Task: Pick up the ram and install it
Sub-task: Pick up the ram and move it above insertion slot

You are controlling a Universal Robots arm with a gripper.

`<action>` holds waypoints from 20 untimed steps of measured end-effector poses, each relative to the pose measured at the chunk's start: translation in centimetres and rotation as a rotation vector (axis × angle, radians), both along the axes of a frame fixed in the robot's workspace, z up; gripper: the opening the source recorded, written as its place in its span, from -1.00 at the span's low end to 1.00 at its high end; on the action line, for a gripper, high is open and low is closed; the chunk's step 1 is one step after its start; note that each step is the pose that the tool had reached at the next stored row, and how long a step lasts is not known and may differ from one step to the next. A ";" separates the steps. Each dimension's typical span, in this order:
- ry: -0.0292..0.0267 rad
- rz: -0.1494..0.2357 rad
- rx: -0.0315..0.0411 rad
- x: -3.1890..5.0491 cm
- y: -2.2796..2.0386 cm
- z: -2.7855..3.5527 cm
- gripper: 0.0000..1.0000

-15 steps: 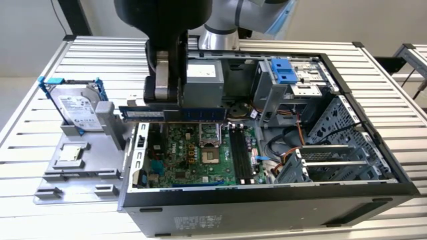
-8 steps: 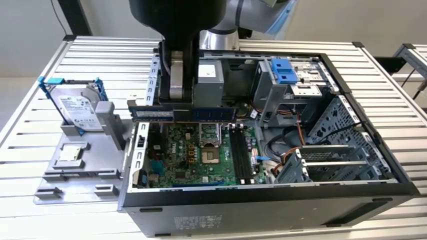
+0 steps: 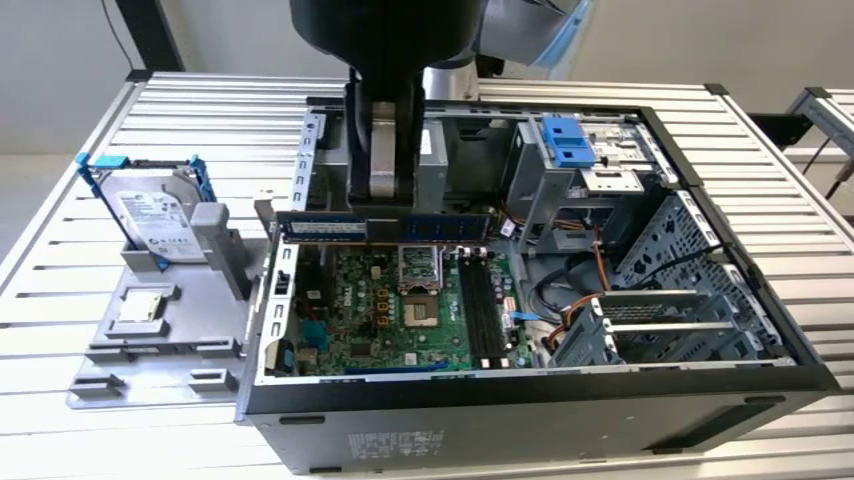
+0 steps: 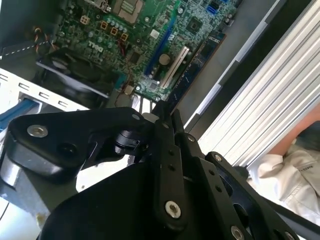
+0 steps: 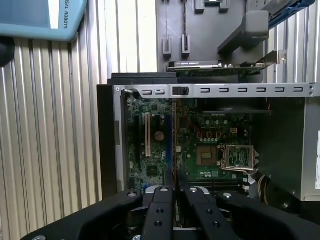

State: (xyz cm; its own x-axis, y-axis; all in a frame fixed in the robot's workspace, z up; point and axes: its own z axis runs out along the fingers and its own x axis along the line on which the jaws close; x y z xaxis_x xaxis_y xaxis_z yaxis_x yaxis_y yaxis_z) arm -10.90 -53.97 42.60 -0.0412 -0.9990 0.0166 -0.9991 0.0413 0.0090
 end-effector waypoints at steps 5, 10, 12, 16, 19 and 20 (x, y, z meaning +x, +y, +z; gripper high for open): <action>0.0001 0.000 0.0000 0.85 0.00 0.00 -1.00; 0.0002 0.000 0.0000 1.73 0.00 0.00 -1.00; 0.0003 0.000 0.0000 2.11 0.00 0.00 -1.00; 0.0004 0.000 -0.0001 2.83 0.00 0.00 -1.00; 0.0005 0.000 -0.0001 3.35 0.00 0.01 -1.00; 0.0005 0.000 -0.0001 3.52 0.00 0.01 -1.00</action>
